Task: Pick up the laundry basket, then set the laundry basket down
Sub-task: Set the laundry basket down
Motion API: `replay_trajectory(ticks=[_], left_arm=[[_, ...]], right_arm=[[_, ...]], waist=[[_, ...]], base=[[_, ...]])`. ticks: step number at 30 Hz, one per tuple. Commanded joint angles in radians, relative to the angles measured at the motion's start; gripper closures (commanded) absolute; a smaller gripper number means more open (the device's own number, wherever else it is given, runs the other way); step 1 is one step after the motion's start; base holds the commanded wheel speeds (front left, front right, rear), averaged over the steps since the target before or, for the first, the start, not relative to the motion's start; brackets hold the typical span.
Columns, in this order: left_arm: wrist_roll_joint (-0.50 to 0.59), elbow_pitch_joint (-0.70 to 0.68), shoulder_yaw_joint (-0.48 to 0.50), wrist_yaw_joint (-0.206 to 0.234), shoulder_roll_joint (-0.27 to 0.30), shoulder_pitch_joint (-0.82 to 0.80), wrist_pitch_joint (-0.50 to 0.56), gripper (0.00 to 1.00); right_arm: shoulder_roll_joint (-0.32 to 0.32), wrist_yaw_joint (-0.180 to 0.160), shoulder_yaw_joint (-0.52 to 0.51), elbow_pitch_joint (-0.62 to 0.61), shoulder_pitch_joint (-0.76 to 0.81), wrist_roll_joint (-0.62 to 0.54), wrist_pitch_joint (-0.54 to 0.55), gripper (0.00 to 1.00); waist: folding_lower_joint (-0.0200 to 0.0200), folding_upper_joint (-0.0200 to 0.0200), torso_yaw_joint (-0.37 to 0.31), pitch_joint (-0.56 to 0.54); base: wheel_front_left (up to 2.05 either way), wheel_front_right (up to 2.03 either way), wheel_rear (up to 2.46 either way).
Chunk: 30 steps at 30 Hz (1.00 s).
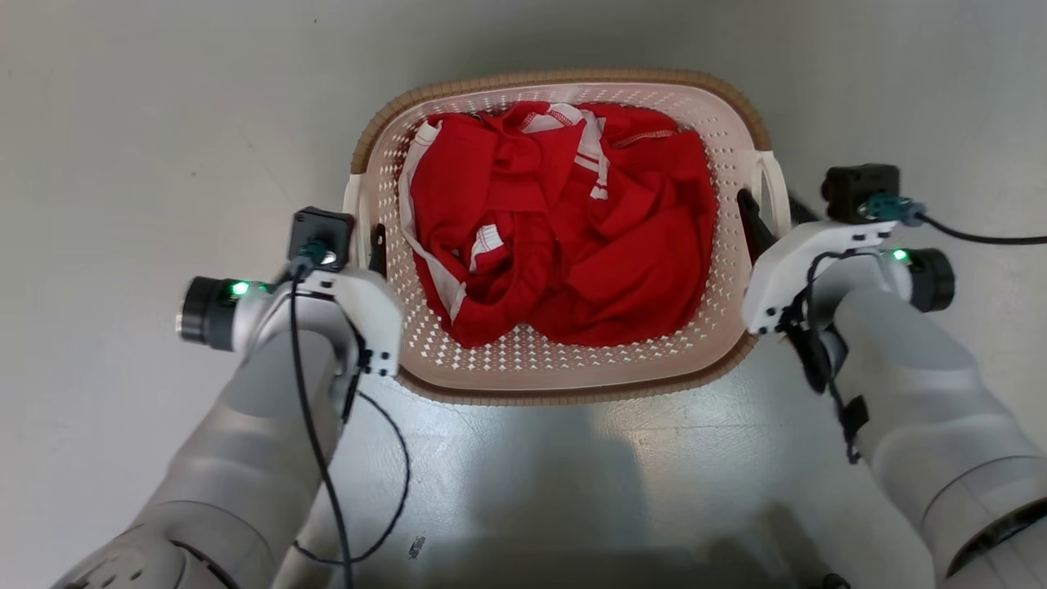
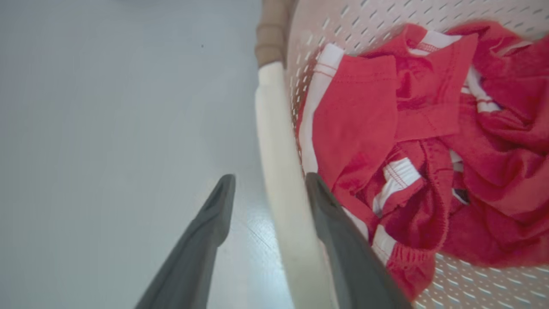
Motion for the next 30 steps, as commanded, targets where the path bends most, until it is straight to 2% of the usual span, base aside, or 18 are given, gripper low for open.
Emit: replay_trajectory(ticks=[1, 16, 23, 30], left_arm=[[0.007, 0.026, 0.014, 0.006, 0.069, 0.005, -0.007, 0.00], [0.004, 0.026, 0.011, -0.027, 0.059, 0.012, -0.012, 0.00], [-0.003, 0.028, 0.004, -0.058, 0.057, 0.015, 0.014, 0.00], [-0.004, 0.029, -0.004, -0.059, 0.055, 0.019, 0.013, 0.00]], right_arm=[[-0.028, -0.010, -0.001, 0.011, 0.024, -0.011, -0.014, 0.00], [-0.028, -0.010, 0.048, -0.003, 0.030, 0.034, 0.004, 0.00], [-0.028, -0.010, 0.085, -0.033, 0.043, 0.076, 0.051, 0.00], [-0.028, -0.010, 0.131, -0.074, 0.053, 0.115, 0.054, 0.00]], waist=[[0.0000, 0.0000, 0.003, 0.001], [0.0000, 0.0000, 0.007, -0.012], [0.0000, 0.0000, 0.002, -0.012], [0.0000, 0.0000, 0.001, -0.020]], base=[[0.00, 0.00, 0.00], [0.00, 0.00, 0.00], [0.00, 0.00, 0.00], [0.00, 0.00, 0.00]])
